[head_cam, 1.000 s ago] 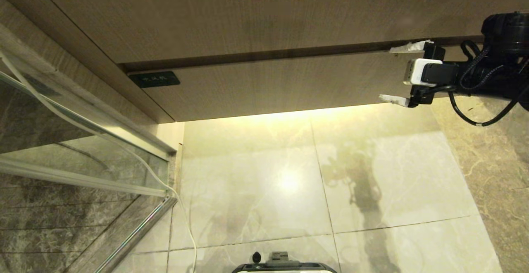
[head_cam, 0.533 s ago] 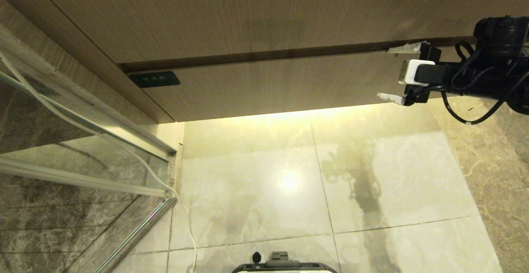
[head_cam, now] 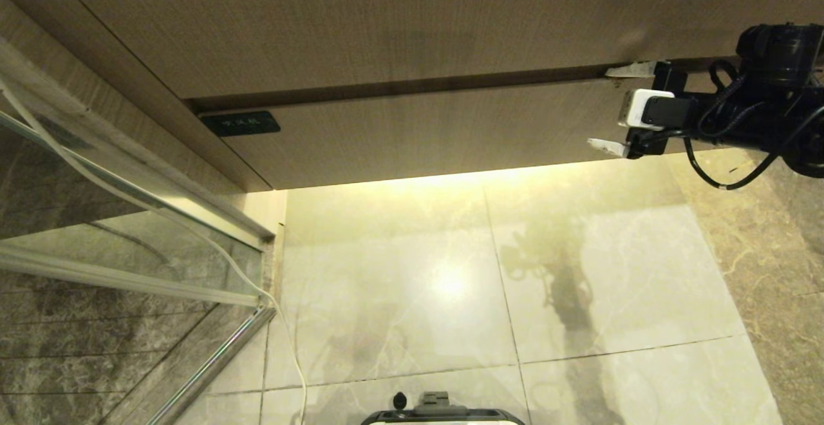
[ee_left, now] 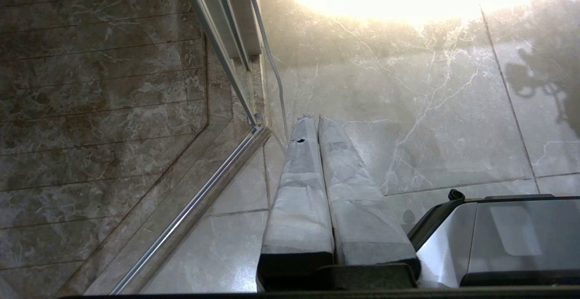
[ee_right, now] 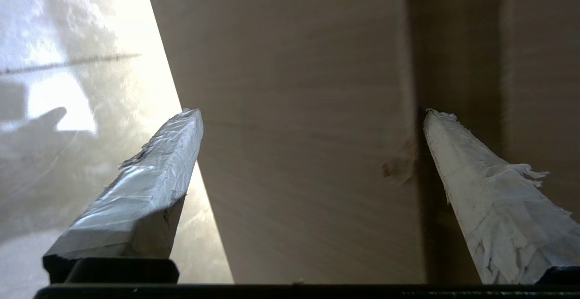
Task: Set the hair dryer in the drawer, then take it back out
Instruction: Pull open the drawer
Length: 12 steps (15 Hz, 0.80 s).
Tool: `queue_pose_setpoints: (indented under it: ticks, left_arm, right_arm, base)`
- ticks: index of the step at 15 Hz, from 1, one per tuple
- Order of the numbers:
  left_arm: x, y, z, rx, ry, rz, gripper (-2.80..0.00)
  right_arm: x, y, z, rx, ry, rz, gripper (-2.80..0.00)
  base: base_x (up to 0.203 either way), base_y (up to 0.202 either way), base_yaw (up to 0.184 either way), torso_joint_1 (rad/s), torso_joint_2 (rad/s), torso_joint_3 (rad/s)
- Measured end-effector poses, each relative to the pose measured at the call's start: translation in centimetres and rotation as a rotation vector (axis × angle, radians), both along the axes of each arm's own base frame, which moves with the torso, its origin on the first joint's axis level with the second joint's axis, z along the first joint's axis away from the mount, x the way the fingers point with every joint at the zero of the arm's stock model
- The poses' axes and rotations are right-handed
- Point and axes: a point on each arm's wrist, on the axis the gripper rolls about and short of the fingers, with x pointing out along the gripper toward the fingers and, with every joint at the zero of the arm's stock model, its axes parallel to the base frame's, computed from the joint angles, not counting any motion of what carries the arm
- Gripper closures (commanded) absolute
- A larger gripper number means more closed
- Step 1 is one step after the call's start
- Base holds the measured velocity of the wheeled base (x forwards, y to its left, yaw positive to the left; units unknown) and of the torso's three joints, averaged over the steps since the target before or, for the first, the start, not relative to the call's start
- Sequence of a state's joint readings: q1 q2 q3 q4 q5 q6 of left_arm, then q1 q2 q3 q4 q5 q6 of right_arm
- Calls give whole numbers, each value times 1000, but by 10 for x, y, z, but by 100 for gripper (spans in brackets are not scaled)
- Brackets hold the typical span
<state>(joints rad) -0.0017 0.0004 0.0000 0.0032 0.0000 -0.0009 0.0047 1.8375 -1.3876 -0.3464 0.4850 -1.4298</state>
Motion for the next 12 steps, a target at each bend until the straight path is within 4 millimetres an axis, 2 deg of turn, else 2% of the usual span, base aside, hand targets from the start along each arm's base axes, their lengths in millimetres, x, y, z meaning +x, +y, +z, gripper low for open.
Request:
queue_pose_setpoints:
  ticks: [5, 8, 12]
  left_arm:
    - [0, 0, 0, 0, 0, 0, 0]
    - [0, 0, 0, 0, 0, 0, 0]
    - [0, 0, 0, 0, 0, 0, 0]
  right_arm:
    - [16, 0, -5, 2, 2, -29, -280]
    - [23, -7, -8, 2, 9, -47, -280]
    - [19, -14, -20, 39, 144, -105, -280]
  base:
    - [0, 0, 0, 0, 0, 0]
    - [0, 0, 0, 0, 0, 0]
    - [0, 0, 0, 0, 0, 0]
